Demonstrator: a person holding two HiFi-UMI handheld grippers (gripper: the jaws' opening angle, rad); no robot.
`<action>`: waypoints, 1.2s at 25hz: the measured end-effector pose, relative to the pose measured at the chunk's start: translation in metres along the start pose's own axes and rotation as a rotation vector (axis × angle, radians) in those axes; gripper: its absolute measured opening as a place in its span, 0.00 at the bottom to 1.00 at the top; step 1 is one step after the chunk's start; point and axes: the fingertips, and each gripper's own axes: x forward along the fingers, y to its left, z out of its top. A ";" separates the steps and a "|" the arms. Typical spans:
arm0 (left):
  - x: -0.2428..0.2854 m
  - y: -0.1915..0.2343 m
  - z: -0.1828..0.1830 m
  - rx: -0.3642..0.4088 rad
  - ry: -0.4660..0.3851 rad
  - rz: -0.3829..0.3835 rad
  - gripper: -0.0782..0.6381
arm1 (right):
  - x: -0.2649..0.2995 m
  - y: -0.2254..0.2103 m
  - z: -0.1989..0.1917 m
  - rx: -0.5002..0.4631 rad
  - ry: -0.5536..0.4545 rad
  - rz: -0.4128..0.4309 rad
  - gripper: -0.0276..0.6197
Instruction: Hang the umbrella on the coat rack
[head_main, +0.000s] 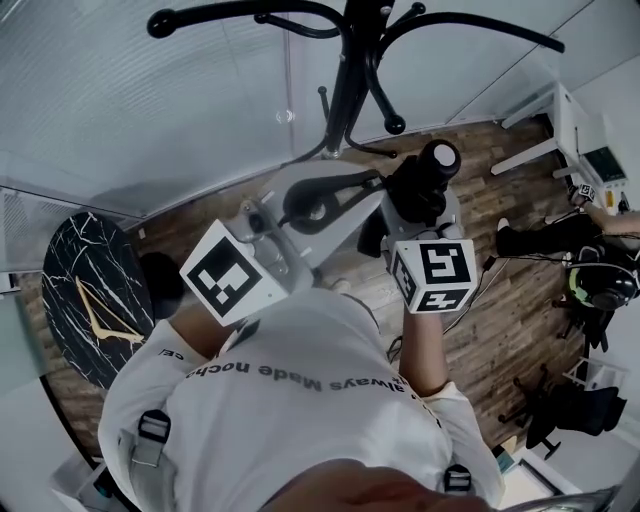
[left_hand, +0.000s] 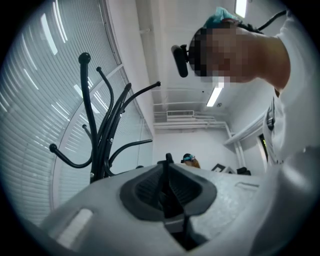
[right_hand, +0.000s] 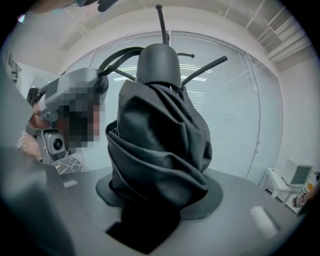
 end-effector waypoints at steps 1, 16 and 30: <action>0.002 0.003 0.001 0.005 0.000 0.007 0.16 | 0.002 -0.001 0.001 -0.004 0.001 0.001 0.41; 0.016 0.047 0.002 0.051 0.012 0.135 0.16 | 0.033 -0.014 -0.002 -0.023 0.043 0.022 0.41; 0.024 0.092 -0.016 0.080 0.058 0.229 0.16 | 0.069 -0.022 -0.020 -0.014 0.107 0.046 0.41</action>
